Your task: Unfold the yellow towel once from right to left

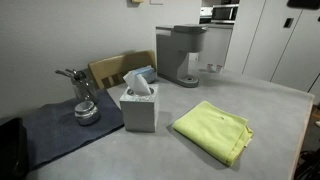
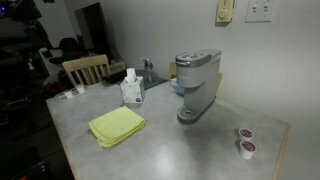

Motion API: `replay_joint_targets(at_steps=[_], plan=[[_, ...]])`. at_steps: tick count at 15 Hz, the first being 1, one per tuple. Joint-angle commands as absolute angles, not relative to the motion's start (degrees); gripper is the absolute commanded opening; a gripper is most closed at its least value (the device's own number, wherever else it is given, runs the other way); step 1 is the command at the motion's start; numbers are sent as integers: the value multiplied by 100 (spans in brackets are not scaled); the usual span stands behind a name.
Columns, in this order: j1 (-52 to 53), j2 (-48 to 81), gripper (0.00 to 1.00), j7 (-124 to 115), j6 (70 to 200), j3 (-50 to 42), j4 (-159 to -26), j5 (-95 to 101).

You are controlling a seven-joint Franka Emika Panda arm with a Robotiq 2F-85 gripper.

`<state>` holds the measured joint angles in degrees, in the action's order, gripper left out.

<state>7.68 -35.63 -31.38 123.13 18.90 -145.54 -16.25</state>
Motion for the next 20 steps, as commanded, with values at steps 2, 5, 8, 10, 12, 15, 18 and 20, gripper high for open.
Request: replay_joint_targets(at_steps=[2, 5, 8, 10, 12, 15, 18, 20], plan=[[795, -3524, 100, -3152, 12338, 1863, -14549, -1568], [763, -3451, 100, -3144, 12417, 1875, -14580, -1519], [726, -3381, 100, -3154, 12552, 1873, -14662, -1514], [716, -3319, 100, -3130, 12677, 1842, -14750, -1529], [723, -3224, 100, -3084, 12771, 1784, -14833, -1556], [721, -3056, 100, -3031, 12943, 1694, -14950, -1560], [767, -2892, 100, -2800, 13036, 1533, -15028, -1585], [787, -2793, 100, -2559, 13063, 1426, -15064, -1590]])
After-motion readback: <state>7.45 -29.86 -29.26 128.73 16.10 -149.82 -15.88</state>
